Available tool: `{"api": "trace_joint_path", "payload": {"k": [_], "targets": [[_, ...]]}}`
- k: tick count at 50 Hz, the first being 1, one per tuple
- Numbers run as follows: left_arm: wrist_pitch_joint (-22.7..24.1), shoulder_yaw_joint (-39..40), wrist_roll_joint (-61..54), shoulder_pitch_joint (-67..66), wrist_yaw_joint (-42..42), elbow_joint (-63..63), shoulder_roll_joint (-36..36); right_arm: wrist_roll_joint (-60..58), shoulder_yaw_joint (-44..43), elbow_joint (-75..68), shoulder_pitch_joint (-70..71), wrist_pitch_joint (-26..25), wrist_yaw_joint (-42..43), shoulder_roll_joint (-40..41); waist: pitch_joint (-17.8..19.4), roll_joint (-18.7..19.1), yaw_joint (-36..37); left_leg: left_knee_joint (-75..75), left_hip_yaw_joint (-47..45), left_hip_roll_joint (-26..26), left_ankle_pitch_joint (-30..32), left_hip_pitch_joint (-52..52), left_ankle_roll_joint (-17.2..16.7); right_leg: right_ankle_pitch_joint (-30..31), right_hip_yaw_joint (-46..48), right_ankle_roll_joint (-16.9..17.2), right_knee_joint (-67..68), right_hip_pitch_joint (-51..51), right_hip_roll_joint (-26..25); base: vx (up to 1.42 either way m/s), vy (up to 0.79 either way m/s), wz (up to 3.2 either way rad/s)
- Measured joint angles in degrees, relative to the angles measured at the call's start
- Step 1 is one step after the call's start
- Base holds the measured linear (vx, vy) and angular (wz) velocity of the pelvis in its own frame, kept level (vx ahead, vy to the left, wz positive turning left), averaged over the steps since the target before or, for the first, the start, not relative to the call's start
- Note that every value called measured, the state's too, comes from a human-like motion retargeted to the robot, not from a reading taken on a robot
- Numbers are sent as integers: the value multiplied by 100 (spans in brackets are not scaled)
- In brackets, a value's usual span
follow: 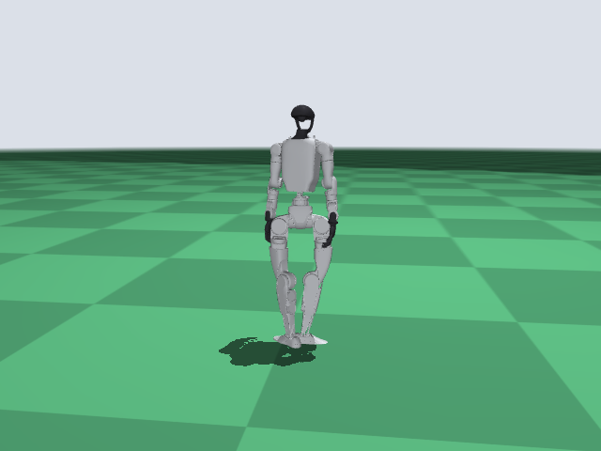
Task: In place motions
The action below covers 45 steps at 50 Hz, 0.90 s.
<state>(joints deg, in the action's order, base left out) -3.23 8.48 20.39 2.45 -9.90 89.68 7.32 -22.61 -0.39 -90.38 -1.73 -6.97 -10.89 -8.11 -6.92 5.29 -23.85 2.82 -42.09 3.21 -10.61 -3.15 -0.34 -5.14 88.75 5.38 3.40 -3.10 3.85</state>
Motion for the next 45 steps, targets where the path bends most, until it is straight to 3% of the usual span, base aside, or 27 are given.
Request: {"api": "trace_joint_path", "payload": {"k": [2, 3, 4, 11, 15, 18, 20, 22, 24, 27, 30, 32, 35, 37, 38, 40, 45], "targets": [[-31, 166, 87, -132, 125, 145, 61, -6, -18, -68, 29, -96, -85, -31, -125, -166, 490, 64, -783, 0, -76, 185, -135, 442, -817, -91, 108, 239, 288, -19, 50, -430], [-57, 254, 116, -193, 190, 221, 85, 37, -39, -83, 46, -138, -106, -34, -214, -270, 991, 75, -1381, -2, -101, 287, -227, 275, -1859, -150, 355, 519, 440, -30, 50, -492], [-81, 312, 104, -262, 272, 300, 90, 106, -96, -78, 50, -155, -108, -26, -258, -294, 1188, 70, -1702, 20, -80, 360, -283, 216, -2282, -195, 473, 653, 514, -32, 45, -411], [-140, 555, -168, -676, 252, 530, 62, 572, -219, 123, 17, 2, -213, 129, -327, -124, 537, 80, -2080, 161, 278, 720, -446, 206, -3149, -360, 262, 918, 257, -29, 39, -130], [-143, 583, -45, -785, 193, 401, 31, 616, -143, 4, -23, -14, -224, 162, -528, -347, 746, 403, -2351, 171, 673, 964, -389, 147, -4036, -503, 203, 1115, 257, -20, 34, -190], [-147, 525, -194, -756, 145, 286, -40, 567, -118, -130, -38, -82, -252, 168, -611, -718, 883, 1121, -2014, 229, 1096, 985, 121, 167, -4559, -571, 171, 1133, 547, -19, 27, -155], [-181, 512, -290, -681, 138, 193, -96, 527, -111, -176, -28, -133, -317, 159, -607, -827, 779, 1518, -1293, 177, 1340, 894, 755, 207, -4655, -626, 115, 1090, 640, -18, 25, -71], [-283, 486, -361, -552, 314, 78, -150, 452, -95, -171, 28, -168, -372, 120, -521, -895, 571, 2609, -207, 445, 1437, 357, 1257, 320, -4666, -641, 0, 965, 761, -15, 22, -36], [-296, 407, -371, -432, 489, -25, -174, 397, -58, -133, 77, -158, -352, 72, -393, -831, 578, 3447, 899, 560, 1468, -199, 1145, 423, -4829, -654, -77, 886, 712, -20, 24, -143], [-241, 275, -298, -318, 352, -155, -220, 379, -25, -58, 130, -113, -264, 2, -282, -836, 933, 3856, 2097, 61, 1158, -731, 654, 534, -5399, -709, -109, 919, 658, -19, 24, -219], [-229, 207, -220, -273, 139, -253, -269, 398, -49, 18, 159, -77, -231, -43, -298, -885, 1121, 3775, 1962, -23, 8, -916, 486, 646, -5856, -730, -126, 1024, 707, -15, 19, -183], [-217, 150, -185, -259, 75, -279, -296, 434, -81, 54, 174, -68, -276, -54, -285, -817, 1285, 3241, 1773, -150, -321, -916, 418, 693, -6151, -744, -136, 1072, 592, -10, 11, -187], [-220, 59, -200, -233, 49, -273, -350, 518, -161, 74, 201, -86, -315, -45, -159, -406, 1227, 1764, 1840, -216, -114, -671, -35, 662, -6237, -774, -126, 996, 130, -8, 6, -90], [-171, 18, -287, -249, 92, -259, -425, 580, -197, 40, 195, -87, -298, -36, -118, -213, 924, 1033, 2318, -472, 106, -636, 558, 598, -6126, -760, -143, 867, -23, 3, 0, 14], [-139, 10, -335, -267, 122, -254, -458, 604, -204, 1, 183, -91, -291, -31, -172, -88, 772, 938, 2754, -736, 117, -609, 475, 575, -6104, -763, -152, 882, -128, 5, -2, 53], [-79, 30, -368, -251, 142, -237, -518, 642, -237, -83, 185, -124, -254, -5, -305, 173, 299, 1010, 1695, 22, 64, -522, 60, 528, -5858, -728, -148, 995, -217, -1, -3, 69], [-74, -164, -105, -126, 151, -412, -575, 1214, -557, -273, 29, -98, -95, 128, -170, -26, 536, 987, 2031, -186, 157, -436, 29, 539, -6060, -731, -155, 844, -165, -4, -7, -18]]}}
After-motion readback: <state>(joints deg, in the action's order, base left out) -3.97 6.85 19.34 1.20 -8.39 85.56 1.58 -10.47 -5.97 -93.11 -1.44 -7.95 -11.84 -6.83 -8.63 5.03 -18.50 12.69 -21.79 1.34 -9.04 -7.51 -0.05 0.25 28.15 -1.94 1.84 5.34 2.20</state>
